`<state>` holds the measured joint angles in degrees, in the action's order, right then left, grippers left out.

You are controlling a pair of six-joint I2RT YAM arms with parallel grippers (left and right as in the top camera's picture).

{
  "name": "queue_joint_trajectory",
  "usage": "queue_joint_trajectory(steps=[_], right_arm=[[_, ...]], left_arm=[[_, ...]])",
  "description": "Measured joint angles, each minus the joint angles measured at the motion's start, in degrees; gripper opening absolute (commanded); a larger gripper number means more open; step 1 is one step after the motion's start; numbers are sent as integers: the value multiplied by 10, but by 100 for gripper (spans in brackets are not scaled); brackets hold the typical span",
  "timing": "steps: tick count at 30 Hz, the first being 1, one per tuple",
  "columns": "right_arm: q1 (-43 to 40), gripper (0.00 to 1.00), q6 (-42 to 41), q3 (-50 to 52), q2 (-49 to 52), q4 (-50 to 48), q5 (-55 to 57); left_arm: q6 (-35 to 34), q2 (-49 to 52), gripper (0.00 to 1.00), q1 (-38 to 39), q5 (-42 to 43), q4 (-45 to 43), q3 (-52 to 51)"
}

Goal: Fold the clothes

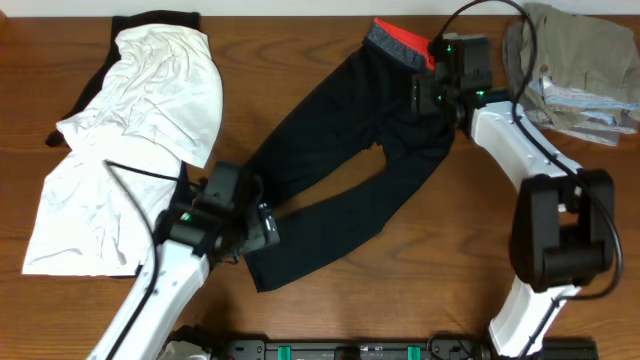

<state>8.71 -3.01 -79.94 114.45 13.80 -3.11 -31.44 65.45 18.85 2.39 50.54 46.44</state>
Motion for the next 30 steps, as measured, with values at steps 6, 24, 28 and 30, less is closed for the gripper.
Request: queue_joint_trajectory(steps=[6, 24, 28, 30], right_arm=[[22, 72, -4, 0, 43, -28, 22], [57, 21, -17, 0, 83, -54, 176], [57, 6, -26, 0, 83, -52, 207], [57, 4, -27, 0, 83, -46, 220]], left_arm=[[5, -24, 98, 0, -57, -69, 0], [19, 65, 98, 0, -80, -123, 0], [19, 66, 98, 0, -81, -132, 0], [20, 66, 98, 0, -83, -135, 0]])
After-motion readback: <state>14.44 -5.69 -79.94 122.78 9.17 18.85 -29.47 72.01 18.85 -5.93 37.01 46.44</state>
